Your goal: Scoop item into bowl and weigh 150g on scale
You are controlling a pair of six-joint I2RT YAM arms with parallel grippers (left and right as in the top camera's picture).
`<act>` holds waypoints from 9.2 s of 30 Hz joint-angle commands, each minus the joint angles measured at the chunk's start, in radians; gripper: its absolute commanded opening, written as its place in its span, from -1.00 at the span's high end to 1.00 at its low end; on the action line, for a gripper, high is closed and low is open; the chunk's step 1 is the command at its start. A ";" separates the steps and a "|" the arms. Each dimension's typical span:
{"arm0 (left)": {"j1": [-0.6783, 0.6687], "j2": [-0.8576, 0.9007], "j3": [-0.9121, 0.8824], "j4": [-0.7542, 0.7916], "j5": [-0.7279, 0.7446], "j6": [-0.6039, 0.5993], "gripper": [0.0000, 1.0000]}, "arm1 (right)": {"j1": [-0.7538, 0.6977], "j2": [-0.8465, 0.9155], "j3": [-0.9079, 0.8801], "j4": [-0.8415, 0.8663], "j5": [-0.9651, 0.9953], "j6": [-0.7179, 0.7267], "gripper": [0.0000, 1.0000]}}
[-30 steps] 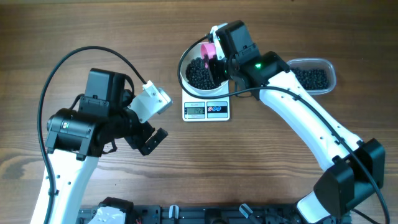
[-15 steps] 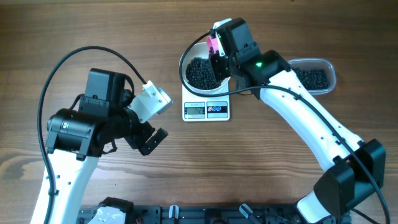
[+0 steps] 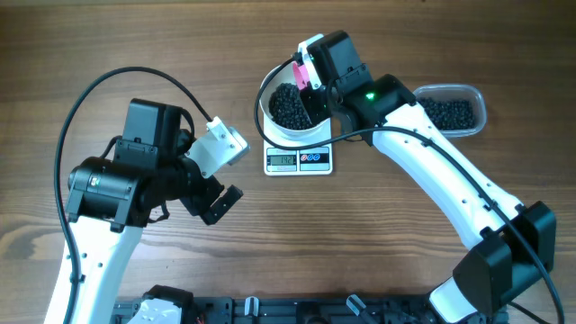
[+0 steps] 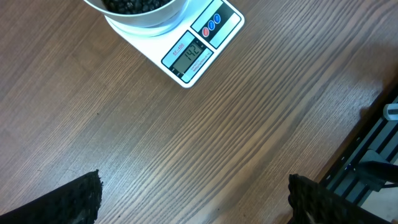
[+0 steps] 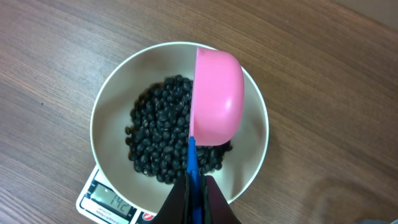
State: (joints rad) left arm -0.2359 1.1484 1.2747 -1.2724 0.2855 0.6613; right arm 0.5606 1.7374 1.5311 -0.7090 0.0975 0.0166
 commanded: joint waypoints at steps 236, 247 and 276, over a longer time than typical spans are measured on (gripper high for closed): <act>0.005 0.003 0.006 0.003 0.002 0.015 -1.00 | -0.130 -0.048 0.014 0.498 0.000 0.825 0.91; 0.005 0.003 0.006 0.003 0.002 0.015 -1.00 | -0.228 -0.049 0.014 0.494 0.000 0.820 0.92; 0.005 0.003 0.006 0.003 0.002 0.015 -1.00 | -0.391 -0.260 0.014 -0.289 0.307 0.797 0.91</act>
State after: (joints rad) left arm -0.2359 1.1484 1.2747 -1.2724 0.2855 0.6613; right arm 0.1730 1.4879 1.5444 -0.9421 0.3248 0.8249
